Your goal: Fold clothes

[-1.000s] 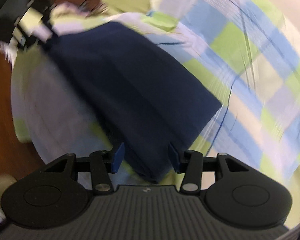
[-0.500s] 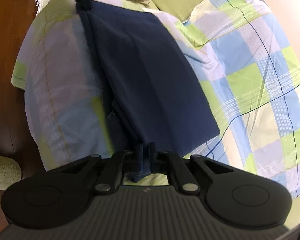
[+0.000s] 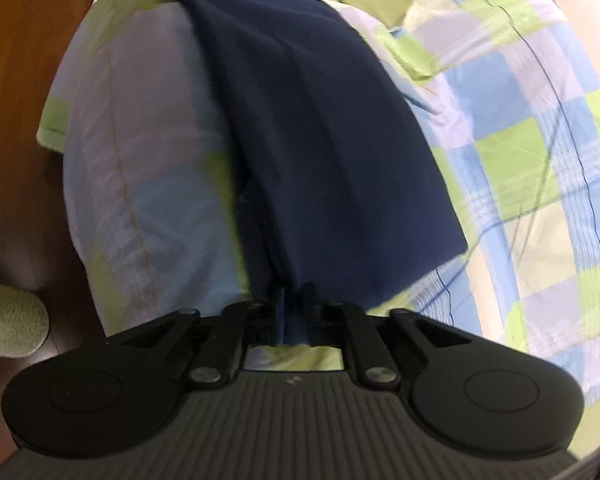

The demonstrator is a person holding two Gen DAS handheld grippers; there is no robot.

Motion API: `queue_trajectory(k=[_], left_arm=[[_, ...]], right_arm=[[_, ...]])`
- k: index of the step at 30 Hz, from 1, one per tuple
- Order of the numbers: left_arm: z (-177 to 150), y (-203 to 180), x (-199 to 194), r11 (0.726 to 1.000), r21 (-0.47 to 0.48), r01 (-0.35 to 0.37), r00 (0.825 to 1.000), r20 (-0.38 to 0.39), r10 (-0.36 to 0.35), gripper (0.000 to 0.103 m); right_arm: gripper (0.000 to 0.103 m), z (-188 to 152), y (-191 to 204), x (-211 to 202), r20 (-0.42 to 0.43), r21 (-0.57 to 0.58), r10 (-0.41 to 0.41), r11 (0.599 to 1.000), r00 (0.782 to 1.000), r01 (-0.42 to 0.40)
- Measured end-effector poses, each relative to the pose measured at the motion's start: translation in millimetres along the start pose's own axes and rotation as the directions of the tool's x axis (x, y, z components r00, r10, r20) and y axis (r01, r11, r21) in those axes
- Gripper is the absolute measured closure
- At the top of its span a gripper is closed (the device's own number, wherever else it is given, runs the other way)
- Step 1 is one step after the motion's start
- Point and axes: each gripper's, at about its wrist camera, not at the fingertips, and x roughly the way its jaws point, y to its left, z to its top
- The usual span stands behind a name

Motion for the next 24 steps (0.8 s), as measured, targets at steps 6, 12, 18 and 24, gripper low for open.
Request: queue_trajectory(k=[6,12,18,24], left_arm=[[2.5,33.7,-34.9,0.988,-0.151,-0.02,0.994,0.105,0.036,0.099],[2.3,44.4,15.8,0.926,-0.372,0.055,0.997,-0.031,-0.072,0.099],[3.7,75.4,-23.0,0.758,-0.644,0.108,0.964,-0.117,-0.237,0.054],[8.7,118.0,-82.3,0.588,-0.804,0.093,0.955,-0.095,-0.282,0.044]], right_arm=[[0.076,6.7,-25.1,-29.8,0.141,0.281,-0.026,0.96,0.99,-0.015],[0.082,-7.9,-22.3,14.5,-0.072,0.526,0.06,0.851,0.996,-0.014],[0.067,-4.1,-27.4,-37.4,-0.12,0.773,0.056,0.632,0.991,0.058],[0.056,21.5,-31.2,-98.9,-0.092,0.835,-0.055,0.54,0.994,0.107]])
